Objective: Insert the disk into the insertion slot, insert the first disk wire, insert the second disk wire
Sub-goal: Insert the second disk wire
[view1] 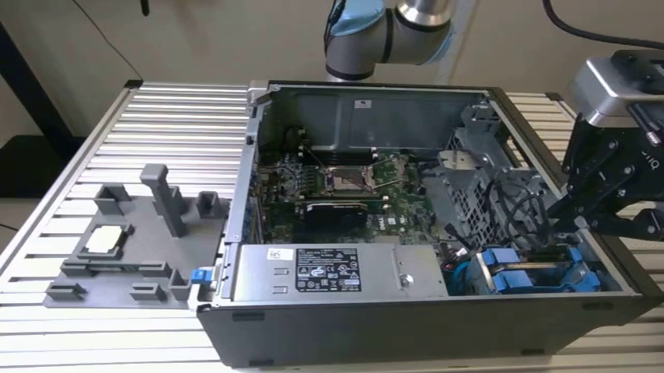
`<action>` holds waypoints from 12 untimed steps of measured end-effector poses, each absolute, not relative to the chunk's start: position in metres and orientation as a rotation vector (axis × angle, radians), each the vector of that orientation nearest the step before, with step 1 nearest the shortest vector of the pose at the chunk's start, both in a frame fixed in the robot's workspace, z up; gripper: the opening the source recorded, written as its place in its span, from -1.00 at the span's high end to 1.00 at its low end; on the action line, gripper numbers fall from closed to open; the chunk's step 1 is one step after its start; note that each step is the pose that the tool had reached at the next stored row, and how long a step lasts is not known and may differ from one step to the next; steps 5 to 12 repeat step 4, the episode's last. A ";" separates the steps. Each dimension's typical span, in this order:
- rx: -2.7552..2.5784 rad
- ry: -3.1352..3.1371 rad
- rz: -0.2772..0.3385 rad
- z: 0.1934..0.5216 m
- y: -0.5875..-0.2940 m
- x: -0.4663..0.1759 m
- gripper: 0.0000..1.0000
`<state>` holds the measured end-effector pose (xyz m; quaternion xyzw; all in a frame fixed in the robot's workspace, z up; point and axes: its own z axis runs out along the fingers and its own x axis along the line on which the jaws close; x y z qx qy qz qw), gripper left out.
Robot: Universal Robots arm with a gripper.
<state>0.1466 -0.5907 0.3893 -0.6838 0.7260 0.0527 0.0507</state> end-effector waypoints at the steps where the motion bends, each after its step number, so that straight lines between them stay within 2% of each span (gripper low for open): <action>1: -2.082 2.210 0.161 0.390 -0.591 0.147 0.52; 12: -2.082 2.210 0.160 0.391 -0.591 0.147 0.52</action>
